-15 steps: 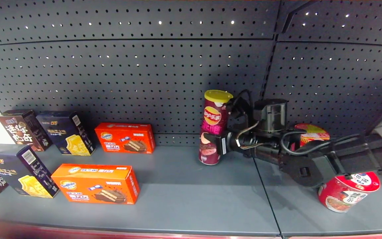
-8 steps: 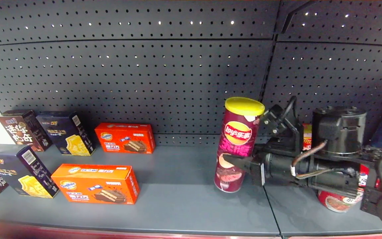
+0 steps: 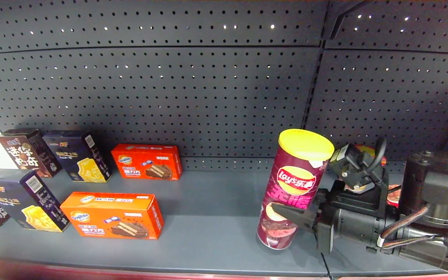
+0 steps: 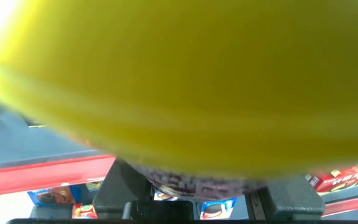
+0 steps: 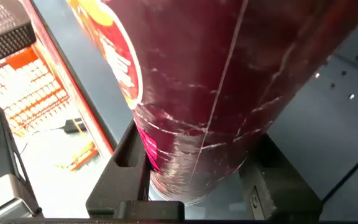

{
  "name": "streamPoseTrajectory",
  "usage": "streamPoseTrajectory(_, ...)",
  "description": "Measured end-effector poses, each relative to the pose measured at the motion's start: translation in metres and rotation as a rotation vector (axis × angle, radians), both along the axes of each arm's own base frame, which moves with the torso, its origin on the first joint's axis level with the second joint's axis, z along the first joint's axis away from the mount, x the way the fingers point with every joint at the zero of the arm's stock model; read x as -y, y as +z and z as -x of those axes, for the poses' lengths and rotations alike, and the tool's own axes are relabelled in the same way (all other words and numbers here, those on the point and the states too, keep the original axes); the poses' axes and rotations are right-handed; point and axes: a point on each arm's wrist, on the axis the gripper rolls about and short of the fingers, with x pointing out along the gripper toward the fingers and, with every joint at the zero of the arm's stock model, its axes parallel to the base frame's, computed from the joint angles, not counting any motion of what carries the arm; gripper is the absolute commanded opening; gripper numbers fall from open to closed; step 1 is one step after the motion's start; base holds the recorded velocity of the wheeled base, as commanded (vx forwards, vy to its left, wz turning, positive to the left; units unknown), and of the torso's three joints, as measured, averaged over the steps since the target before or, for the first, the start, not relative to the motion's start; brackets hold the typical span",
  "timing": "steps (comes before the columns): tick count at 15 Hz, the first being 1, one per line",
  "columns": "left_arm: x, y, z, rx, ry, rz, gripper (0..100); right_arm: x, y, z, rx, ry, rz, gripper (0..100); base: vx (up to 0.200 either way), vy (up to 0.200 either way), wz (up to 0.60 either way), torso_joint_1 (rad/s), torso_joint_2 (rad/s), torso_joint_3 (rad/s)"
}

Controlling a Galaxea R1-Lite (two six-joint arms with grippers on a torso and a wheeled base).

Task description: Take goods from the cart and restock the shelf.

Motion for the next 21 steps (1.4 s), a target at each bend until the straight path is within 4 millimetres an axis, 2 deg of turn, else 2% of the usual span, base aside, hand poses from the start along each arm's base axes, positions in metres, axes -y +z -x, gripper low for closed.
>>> streamPoseTrajectory(13,0.0,-0.003,0.0,-0.007,0.003,0.001,0,-0.014,-0.031,-0.02,-0.041,-0.007,0.055,0,0.0,0.0,0.0,0.0,0.0,0.0)
streamPoseTrajectory(21,0.0,-0.007,0.0,-0.015,-0.002,0.013,0,-0.017,-0.044,-0.023,-0.064,-0.004,0.09,0,0.0,0.0,0.0,0.0,0.0,0.0)
